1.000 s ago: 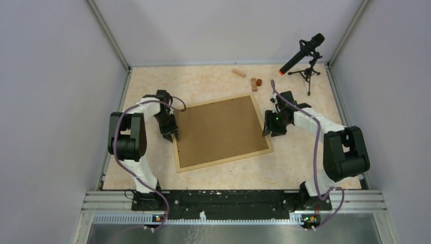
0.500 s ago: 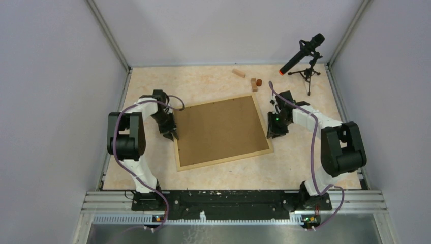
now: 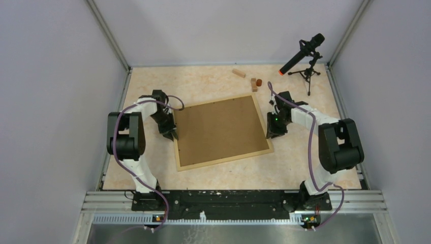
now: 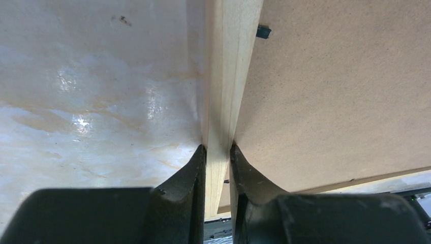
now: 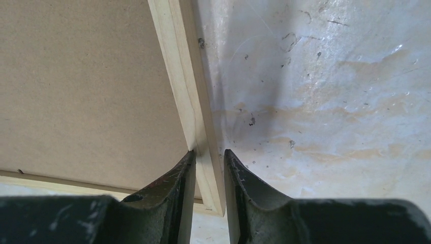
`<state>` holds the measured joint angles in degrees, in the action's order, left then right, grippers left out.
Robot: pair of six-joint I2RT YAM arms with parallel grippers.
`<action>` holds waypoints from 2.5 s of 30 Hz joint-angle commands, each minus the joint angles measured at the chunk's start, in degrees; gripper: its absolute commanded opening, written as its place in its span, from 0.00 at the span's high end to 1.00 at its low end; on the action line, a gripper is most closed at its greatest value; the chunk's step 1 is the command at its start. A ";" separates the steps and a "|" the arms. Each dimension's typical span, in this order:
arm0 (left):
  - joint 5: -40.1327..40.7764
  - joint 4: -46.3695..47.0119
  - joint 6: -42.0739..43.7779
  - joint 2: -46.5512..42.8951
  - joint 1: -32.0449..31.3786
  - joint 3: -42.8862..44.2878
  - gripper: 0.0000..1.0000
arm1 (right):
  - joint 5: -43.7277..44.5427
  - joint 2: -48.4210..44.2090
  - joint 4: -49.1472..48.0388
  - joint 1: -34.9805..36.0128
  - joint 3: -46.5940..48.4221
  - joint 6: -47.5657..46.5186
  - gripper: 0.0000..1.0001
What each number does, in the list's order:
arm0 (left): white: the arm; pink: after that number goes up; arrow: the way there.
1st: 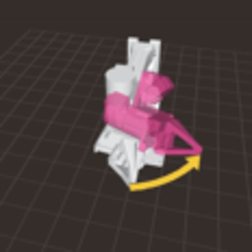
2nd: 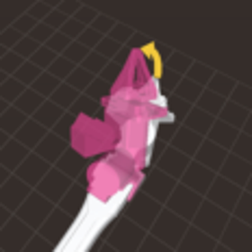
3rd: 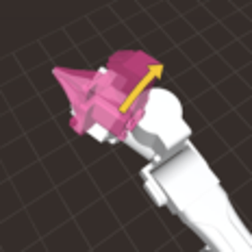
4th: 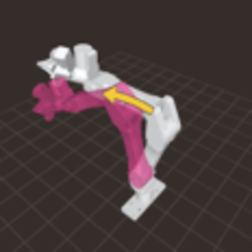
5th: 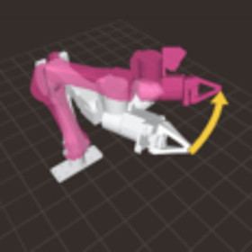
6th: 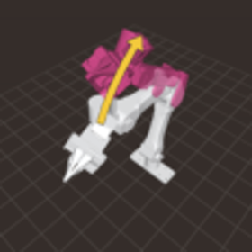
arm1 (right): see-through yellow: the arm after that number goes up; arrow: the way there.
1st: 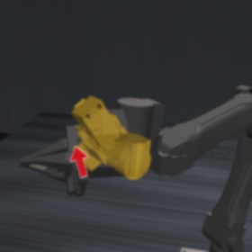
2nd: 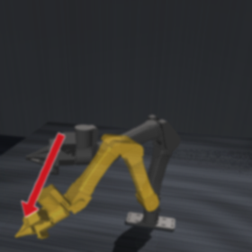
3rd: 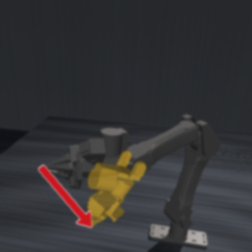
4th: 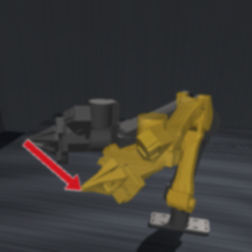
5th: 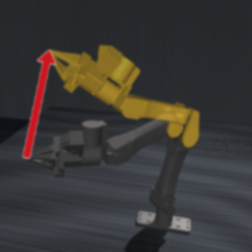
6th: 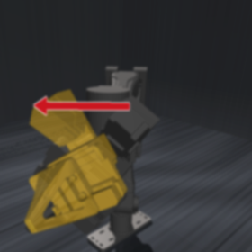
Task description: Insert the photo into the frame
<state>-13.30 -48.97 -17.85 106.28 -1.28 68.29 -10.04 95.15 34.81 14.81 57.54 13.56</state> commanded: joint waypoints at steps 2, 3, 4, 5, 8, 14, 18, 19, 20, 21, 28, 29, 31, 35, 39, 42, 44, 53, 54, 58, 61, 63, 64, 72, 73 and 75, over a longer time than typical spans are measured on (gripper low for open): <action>2.41 14.17 -0.43 4.29 -0.61 -2.33 0.86 | 1.10 2.16 -1.64 0.90 -0.05 -0.47 0.73; 2.27 14.21 -0.45 4.28 -0.58 -2.31 0.86 | 1.14 2.34 -1.67 1.02 -0.13 -0.39 0.74; 2.06 14.25 -0.44 4.33 -0.59 -2.33 0.86 | 1.23 2.66 -1.53 1.23 -0.29 -0.30 0.74; 1.86 14.25 -0.44 4.29 -0.62 -2.37 0.87 | 1.34 3.09 -1.38 1.60 -0.32 -0.17 0.74; 1.45 14.33 -0.51 4.34 -0.62 -2.47 0.88 | 2.73 4.62 -1.70 2.52 -1.13 1.04 0.74; -0.06 14.85 -0.61 4.37 -0.58 -2.85 0.91 | 16.46 14.48 0.82 7.47 1.10 6.25 0.76; -0.86 15.19 -0.70 3.96 -0.58 -3.50 0.92 | 22.63 17.13 3.70 14.07 4.82 9.67 0.71; -0.66 15.12 -0.62 3.87 -0.61 -3.58 0.92 | 19.31 15.90 3.56 14.20 5.54 9.44 0.68; -0.42 14.99 -0.55 3.92 -0.65 -3.54 0.92 | 17.02 13.33 2.46 14.12 5.96 8.71 0.58; -0.27 14.99 -0.45 3.79 -0.58 -3.48 0.93 | 12.37 10.39 1.16 13.21 6.37 7.84 0.45; -0.68 14.86 -0.44 3.82 -0.57 -3.04 0.93 | -5.62 5.93 1.03 -0.87 14.83 3.98 0.34; -0.73 14.87 -0.44 3.72 -0.59 -3.16 0.93 | -7.31 7.03 0.38 -2.09 16.45 3.90 0.37; -1.08 15.01 -0.44 3.70 -0.64 -3.17 0.93 | -9.13 9.82 -0.79 -3.63 19.23 4.09 0.46; -0.97 14.94 -0.29 3.59 -0.61 -3.20 0.93 | -10.23 15.83 -2.23 -4.87 24.03 4.40 0.62; -1.19 15.02 -0.39 3.58 -0.57 -3.23 0.93 | -10.30 19.08 -3.69 -4.88 25.92 3.95 0.66; -1.58 15.14 -0.35 3.80 -0.58 -3.17 0.93 | -10.20 20.19 -4.35 -4.88 26.14 3.58 0.72; -1.71 15.14 -0.43 3.92 -0.57 -3.17 0.93 | -9.74 21.23 -4.31 -4.88 26.24 3.43 0.73; -2.03 15.29 -0.52 4.20 -0.57 -3.03 0.93 | -6.69 24.97 -3.16 -4.13 26.09 3.43 0.74; -2.11 15.29 -0.52 4.20 -0.62 -2.99 0.93 | -5.61 25.37 -2.83 -3.62 26.38 3.51 0.74; -2.37 15.37 -0.53 4.37 -0.60 -2.96 0.93 | -1.33 28.45 0.52 -2.87 29.12 3.36 0.74; -2.22 15.22 -0.46 4.41 -0.58 -3.03 0.93 | 3.07 30.47 3.49 -2.01 32.03 2.34 0.73; -2.25 15.29 -0.44 4.37 -0.58 -3.00 0.93 | 6.87 33.25 8.07 -0.79 36.10 0.54 0.73; -2.32 15.36 -0.44 4.38 -0.60 -2.92 0.94 | 9.23 35.22 10.25 0.16 38.11 -0.32 0.72; -2.81 15.45 -0.37 4.43 -0.57 -2.90 0.94 | 26.19 47.92 22.72 10.51 51.13 -5.05 0.42; -2.82 15.46 -0.35 4.42 -0.57 -2.95 0.94 | 26.53 48.89 23.31 11.59 52.47 -5.50 0.37; -2.96 15.52 -0.30 4.33 -0.64 -3.08 0.94 | 23.77 48.93 23.23 13.03 54.21 -6.02 0.30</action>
<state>-16.78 -47.20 -17.74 106.39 -0.80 67.66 9.76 133.32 58.35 22.00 113.19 9.34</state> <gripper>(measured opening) 0.231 0.641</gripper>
